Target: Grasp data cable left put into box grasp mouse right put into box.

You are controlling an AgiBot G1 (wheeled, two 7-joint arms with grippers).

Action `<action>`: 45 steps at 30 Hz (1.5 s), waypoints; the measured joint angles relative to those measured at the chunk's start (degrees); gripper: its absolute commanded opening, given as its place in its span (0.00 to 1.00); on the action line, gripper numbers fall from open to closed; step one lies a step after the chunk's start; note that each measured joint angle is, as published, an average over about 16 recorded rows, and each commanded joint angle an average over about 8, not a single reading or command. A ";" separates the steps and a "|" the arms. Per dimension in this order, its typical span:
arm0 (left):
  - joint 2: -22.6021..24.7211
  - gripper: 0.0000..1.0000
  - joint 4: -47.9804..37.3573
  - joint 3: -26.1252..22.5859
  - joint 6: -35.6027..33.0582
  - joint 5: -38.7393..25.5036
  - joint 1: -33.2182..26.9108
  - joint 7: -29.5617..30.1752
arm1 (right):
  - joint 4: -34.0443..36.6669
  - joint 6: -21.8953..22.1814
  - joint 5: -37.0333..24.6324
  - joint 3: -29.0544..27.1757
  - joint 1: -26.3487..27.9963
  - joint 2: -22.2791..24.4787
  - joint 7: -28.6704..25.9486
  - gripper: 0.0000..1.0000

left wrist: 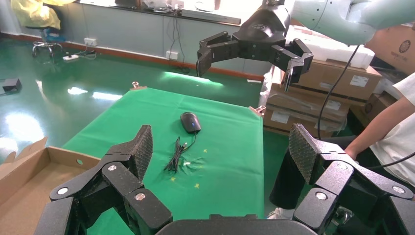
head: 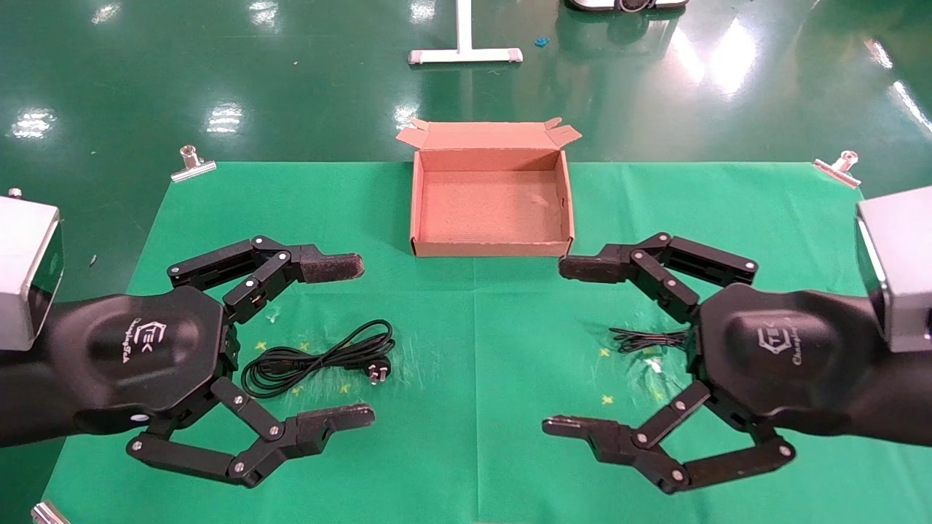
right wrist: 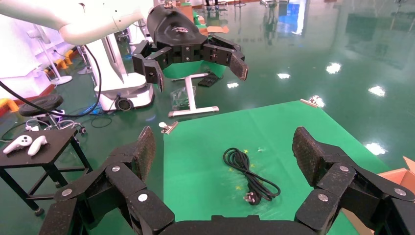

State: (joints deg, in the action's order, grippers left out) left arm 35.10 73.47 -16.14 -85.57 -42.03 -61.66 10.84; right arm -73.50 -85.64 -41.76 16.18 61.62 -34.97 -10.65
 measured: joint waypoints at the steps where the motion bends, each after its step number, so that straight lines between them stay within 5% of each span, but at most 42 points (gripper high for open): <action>1: 0.00 1.00 0.00 0.00 0.00 0.00 0.00 0.00 | 0.00 0.00 0.00 0.00 0.00 0.00 0.00 1.00; 45: -0.07 1.00 0.10 -0.17 -0.04 -0.40 -0.03 0.01 | -0.01 0.00 -0.24 0.01 0.00 0.13 0.15 1.00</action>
State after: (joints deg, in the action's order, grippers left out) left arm 35.03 73.57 -16.31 -85.61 -42.42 -61.69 10.85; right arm -73.51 -85.64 -42.00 16.20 61.61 -34.84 -10.50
